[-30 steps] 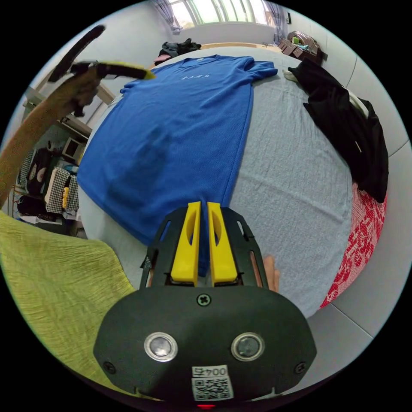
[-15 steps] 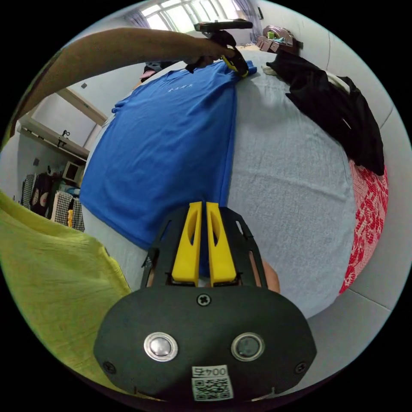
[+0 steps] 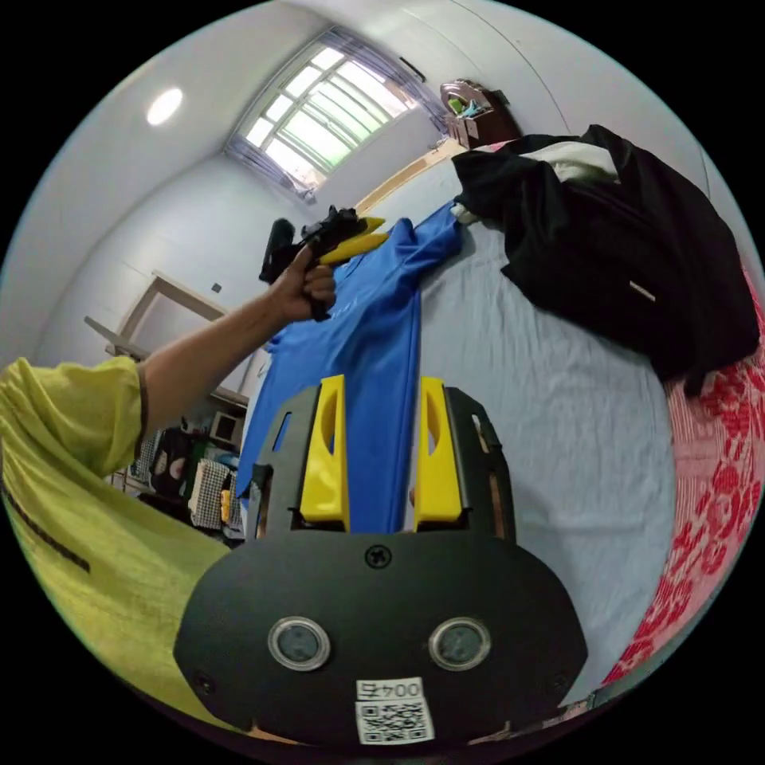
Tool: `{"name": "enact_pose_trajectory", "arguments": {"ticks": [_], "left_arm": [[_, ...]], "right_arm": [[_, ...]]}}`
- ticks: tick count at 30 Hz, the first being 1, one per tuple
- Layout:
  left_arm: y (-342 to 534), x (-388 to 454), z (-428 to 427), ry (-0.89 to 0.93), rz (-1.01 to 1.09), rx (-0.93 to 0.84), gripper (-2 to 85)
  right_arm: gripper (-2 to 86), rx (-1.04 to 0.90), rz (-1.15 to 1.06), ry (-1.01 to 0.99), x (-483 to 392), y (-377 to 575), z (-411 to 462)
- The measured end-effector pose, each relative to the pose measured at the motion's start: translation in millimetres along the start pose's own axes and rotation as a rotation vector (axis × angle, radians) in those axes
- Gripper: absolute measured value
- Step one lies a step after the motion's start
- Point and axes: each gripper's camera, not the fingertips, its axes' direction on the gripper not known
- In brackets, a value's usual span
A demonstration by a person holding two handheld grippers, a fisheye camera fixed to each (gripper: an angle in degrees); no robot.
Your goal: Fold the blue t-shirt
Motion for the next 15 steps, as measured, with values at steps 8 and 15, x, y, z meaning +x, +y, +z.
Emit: {"name": "enact_pose_trajectory", "arguments": {"ticks": [8,15], "left_arm": [[-62.0,26.4,39.0,-0.451,0.272,-0.107,10.5],[-109.8,26.1,112.8,-0.67,0.432,-0.312,13.1]], "right_arm": [[13.4,0.04,0.016,0.11,30.2,-120.5,58.5],[13.7,-0.048,-0.032,0.2,40.7,-179.3,111.3]]}}
